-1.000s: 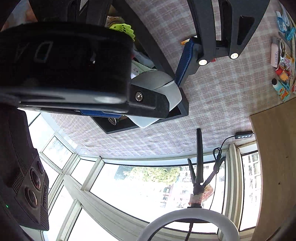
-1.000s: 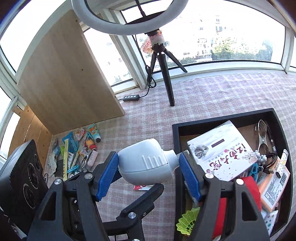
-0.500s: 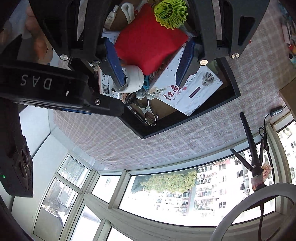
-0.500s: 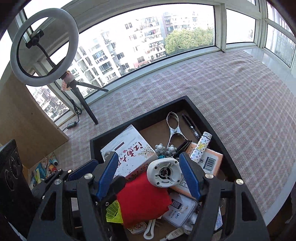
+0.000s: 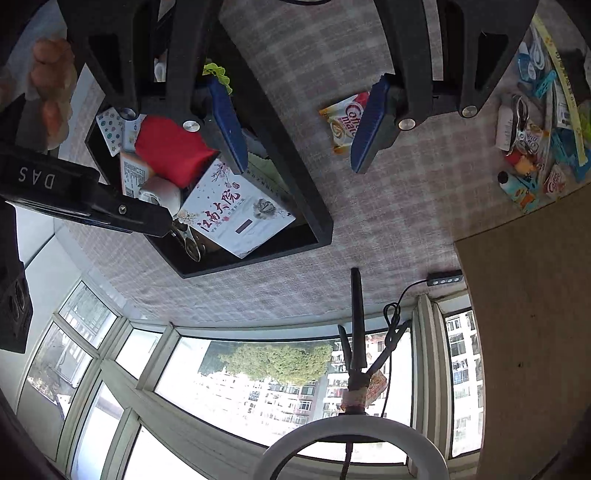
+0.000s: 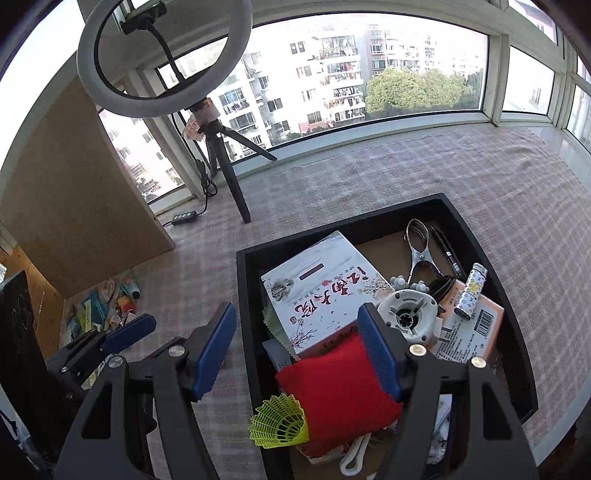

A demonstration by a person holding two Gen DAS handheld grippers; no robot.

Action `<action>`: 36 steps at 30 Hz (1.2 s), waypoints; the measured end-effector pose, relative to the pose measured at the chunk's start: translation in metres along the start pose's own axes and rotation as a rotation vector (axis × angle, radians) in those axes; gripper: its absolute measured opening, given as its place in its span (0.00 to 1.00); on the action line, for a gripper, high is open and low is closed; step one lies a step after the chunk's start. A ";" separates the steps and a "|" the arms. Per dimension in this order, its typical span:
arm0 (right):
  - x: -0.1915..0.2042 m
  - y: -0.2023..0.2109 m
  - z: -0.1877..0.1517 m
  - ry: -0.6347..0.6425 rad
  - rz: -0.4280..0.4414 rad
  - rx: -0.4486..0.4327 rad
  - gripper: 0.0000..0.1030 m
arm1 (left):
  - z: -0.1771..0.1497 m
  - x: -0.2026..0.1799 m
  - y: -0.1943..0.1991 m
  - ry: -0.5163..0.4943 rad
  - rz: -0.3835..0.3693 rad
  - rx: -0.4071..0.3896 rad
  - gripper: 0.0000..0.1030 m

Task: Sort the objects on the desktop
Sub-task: 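Carry the white device to the black tray and release it, then grasp the yellow straw tube with the left gripper while the right grasps the white lotion bottle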

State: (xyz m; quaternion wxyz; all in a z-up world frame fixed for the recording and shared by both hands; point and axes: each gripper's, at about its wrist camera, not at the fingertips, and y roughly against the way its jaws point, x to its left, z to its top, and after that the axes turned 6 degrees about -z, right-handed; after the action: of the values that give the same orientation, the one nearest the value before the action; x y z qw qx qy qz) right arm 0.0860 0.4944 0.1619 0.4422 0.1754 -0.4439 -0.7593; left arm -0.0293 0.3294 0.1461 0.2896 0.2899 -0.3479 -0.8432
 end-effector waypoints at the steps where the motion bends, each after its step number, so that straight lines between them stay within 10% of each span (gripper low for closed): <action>1: 0.011 -0.003 -0.002 0.016 0.007 0.006 0.65 | -0.004 0.013 0.007 0.015 0.027 -0.007 0.54; 19: 0.207 -0.084 -0.051 0.201 0.150 0.183 0.51 | -0.111 0.268 0.081 0.409 0.422 0.037 0.49; 36: 0.293 -0.176 -0.058 0.149 0.151 0.395 0.32 | -0.120 0.289 0.064 0.409 0.420 0.086 0.31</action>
State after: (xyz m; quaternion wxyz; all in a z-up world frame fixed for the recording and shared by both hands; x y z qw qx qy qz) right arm -0.1268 0.2593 0.0213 0.4866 0.2804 -0.5620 -0.6073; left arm -0.1201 0.0413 0.0406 0.5093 0.3874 -0.3703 -0.6733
